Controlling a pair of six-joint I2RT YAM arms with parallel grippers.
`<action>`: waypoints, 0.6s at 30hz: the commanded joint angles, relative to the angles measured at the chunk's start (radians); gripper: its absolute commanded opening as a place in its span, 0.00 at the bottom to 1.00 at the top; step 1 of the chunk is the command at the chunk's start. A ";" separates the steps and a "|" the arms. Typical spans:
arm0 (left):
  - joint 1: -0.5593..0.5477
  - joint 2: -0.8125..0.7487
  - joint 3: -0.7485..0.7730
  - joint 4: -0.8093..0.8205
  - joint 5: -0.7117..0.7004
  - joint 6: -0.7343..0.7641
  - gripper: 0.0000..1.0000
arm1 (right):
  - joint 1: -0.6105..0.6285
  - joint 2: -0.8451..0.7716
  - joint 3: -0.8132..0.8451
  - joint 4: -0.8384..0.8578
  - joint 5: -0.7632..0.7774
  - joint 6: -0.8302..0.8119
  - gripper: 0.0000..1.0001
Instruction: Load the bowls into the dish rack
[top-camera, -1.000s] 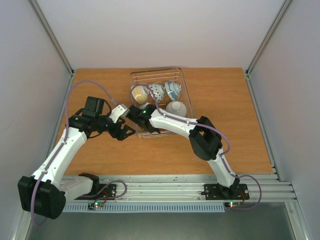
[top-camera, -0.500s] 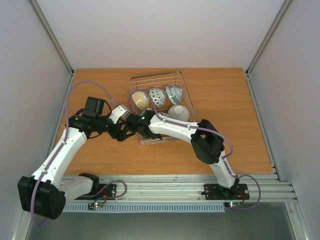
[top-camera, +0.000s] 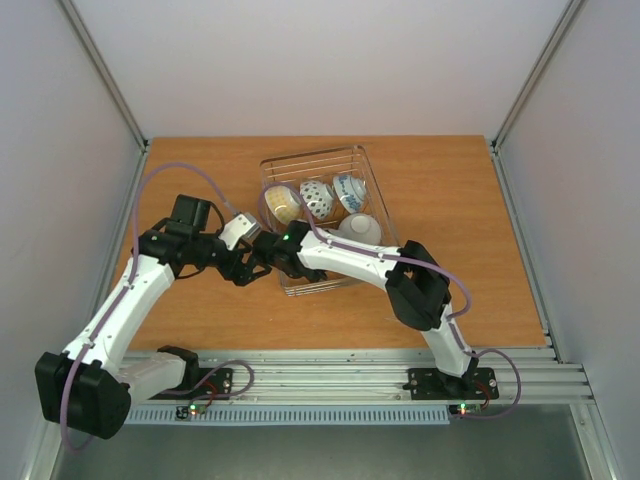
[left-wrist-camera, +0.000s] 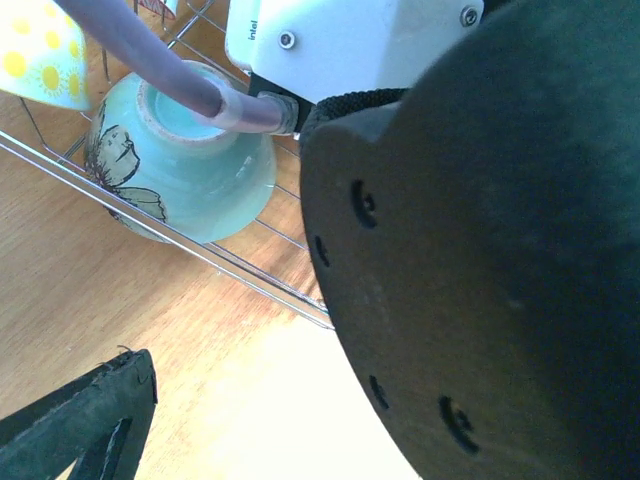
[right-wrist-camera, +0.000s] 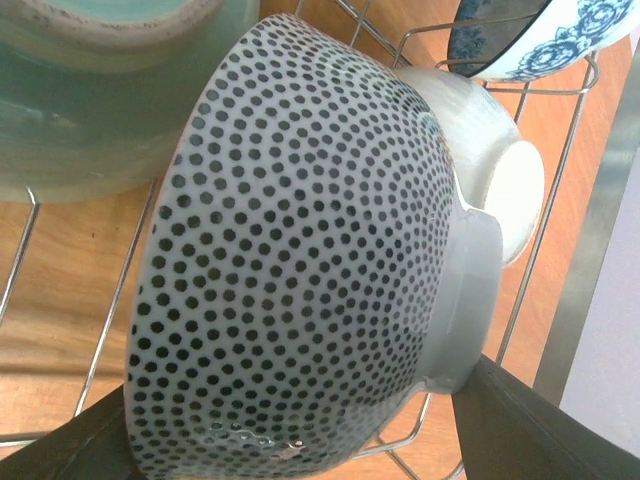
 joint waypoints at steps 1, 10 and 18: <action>0.000 -0.015 0.003 0.058 0.000 -0.003 0.90 | 0.043 -0.072 -0.006 -0.075 -0.014 -0.021 0.03; -0.001 -0.022 0.006 0.091 -0.092 -0.034 0.90 | 0.061 -0.152 -0.072 -0.053 -0.052 -0.024 0.03; -0.001 -0.033 0.003 0.159 -0.294 -0.106 0.90 | 0.071 -0.136 -0.131 -0.034 -0.089 -0.013 0.04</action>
